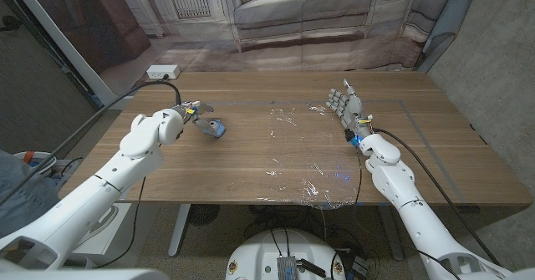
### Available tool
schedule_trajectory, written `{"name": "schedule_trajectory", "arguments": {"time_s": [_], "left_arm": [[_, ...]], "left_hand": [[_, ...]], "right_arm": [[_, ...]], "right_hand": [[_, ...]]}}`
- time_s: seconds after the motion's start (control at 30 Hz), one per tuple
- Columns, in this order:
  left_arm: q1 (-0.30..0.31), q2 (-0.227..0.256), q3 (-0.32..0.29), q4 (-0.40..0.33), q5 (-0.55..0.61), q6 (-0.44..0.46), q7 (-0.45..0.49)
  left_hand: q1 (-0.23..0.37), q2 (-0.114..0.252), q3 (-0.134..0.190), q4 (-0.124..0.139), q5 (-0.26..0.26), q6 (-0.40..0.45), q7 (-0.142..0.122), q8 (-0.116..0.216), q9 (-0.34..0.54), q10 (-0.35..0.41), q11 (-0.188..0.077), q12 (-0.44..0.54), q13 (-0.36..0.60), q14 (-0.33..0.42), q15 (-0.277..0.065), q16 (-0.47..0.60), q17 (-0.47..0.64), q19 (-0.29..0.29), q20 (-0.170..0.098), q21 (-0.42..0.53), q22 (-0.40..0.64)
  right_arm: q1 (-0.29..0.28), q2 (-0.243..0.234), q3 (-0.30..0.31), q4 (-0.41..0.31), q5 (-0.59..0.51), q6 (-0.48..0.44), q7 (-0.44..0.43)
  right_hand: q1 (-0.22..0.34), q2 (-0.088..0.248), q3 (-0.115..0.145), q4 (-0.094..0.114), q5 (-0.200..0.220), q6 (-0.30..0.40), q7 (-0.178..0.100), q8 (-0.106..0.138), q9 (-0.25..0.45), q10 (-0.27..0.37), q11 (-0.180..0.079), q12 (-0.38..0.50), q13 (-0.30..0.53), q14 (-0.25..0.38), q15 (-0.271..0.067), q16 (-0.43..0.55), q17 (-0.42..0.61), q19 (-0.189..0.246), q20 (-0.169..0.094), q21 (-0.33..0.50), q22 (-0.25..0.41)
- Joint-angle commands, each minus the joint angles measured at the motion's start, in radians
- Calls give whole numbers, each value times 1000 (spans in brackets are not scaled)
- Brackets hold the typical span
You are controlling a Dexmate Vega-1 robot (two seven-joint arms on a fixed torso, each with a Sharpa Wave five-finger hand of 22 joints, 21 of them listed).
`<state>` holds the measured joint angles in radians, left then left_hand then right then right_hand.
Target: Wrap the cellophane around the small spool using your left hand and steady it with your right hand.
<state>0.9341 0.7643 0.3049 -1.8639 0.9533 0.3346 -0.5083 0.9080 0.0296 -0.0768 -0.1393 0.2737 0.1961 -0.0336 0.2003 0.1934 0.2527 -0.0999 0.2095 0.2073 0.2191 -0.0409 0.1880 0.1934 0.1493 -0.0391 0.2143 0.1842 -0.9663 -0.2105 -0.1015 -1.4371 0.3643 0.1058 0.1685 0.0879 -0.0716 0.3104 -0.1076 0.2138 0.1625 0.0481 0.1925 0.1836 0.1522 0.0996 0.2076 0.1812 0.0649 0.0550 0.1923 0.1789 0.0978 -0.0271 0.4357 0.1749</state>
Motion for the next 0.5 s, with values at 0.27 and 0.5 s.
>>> {"name": "schedule_trajectory", "arguments": {"time_s": [0.27,0.5], "left_arm": [[-34,-31,23,63,-13,-47,8],[-47,-41,37,86,-17,-54,7]], "left_hand": [[7,3,-6,5,3,0,3,2,4,-3,-3,-3,4,-5,-5,3,3,-8,5,-3,4],[7,4,-8,8,3,1,2,4,4,-4,-2,-2,5,-5,-3,5,3,-11,7,-4,4]], "right_arm": [[-7,-4,3,-11,0,-27,-7],[-2,-7,-1,-8,-8,-29,-6]], "right_hand": [[2,8,-1,2,1,12,3,6,4,10,4,8,3,11,-2,3,4,9,2,-4,1],[3,9,-2,1,0,12,3,5,4,10,3,8,4,12,0,2,4,11,2,-7,1]]}}
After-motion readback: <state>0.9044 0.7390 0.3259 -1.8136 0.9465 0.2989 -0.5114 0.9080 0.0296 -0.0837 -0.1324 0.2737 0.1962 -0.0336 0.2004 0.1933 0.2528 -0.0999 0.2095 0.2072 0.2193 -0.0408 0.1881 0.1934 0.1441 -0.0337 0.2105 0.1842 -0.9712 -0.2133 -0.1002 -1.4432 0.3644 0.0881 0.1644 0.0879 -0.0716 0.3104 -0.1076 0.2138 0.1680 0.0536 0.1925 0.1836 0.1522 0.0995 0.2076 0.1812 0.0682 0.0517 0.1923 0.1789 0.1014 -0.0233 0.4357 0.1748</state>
